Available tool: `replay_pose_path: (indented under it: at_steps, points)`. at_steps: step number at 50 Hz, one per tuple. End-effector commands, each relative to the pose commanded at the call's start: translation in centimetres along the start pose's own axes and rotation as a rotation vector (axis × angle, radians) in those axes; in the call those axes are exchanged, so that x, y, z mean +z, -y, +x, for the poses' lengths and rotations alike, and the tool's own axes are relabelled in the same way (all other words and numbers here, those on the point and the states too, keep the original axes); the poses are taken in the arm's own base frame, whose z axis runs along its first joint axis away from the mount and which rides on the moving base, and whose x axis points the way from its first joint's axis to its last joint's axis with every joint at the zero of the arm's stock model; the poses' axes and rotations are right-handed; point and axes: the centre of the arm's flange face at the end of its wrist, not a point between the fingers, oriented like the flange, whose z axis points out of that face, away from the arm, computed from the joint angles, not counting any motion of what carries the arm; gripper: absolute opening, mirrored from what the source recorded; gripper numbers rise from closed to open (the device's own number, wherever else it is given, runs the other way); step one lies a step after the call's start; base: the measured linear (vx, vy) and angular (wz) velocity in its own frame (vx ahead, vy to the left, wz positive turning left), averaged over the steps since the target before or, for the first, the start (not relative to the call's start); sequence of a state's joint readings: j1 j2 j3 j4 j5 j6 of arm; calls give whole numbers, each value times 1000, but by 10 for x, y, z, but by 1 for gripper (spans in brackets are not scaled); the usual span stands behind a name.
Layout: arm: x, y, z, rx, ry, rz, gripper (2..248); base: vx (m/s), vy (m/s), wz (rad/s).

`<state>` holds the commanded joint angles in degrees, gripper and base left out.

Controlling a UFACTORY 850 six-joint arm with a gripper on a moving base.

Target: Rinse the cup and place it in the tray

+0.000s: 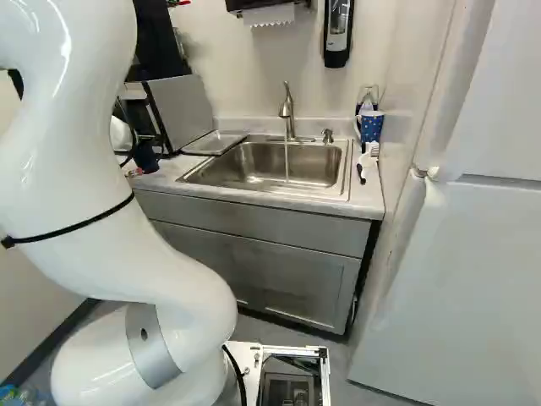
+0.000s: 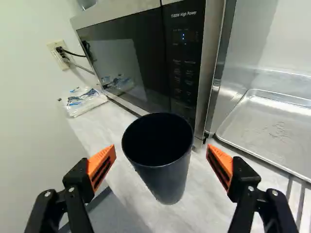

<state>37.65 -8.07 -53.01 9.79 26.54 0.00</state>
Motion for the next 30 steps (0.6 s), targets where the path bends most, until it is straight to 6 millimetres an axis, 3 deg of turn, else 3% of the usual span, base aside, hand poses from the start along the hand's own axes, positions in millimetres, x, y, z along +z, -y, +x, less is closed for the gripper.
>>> replay_pose_path:
  at_steps: [14, 15, 20, 21, 25, 26, 30]
  points:
    - [0, 0, 0, 0, 0, 0, 247, 0, 0, 0]
    - [0, 0, 0, 0, 0, 0, 218, 0, 0, 0]
    - [0, 0, 0, 0, 0, 0, 218, 0, 0, 0]
    - [0, 0, 0, 0, 0, 0, 179, 0, 0, 0]
    - [0, 0, 0, 0, 0, 0, 179, 0, 0, 0]
    - [0, 0, 0, 0, 0, 0, 142, 0, 0, 0]
    - [0, 0, 0, 0, 0, 0, 142, 0, 0, 0]
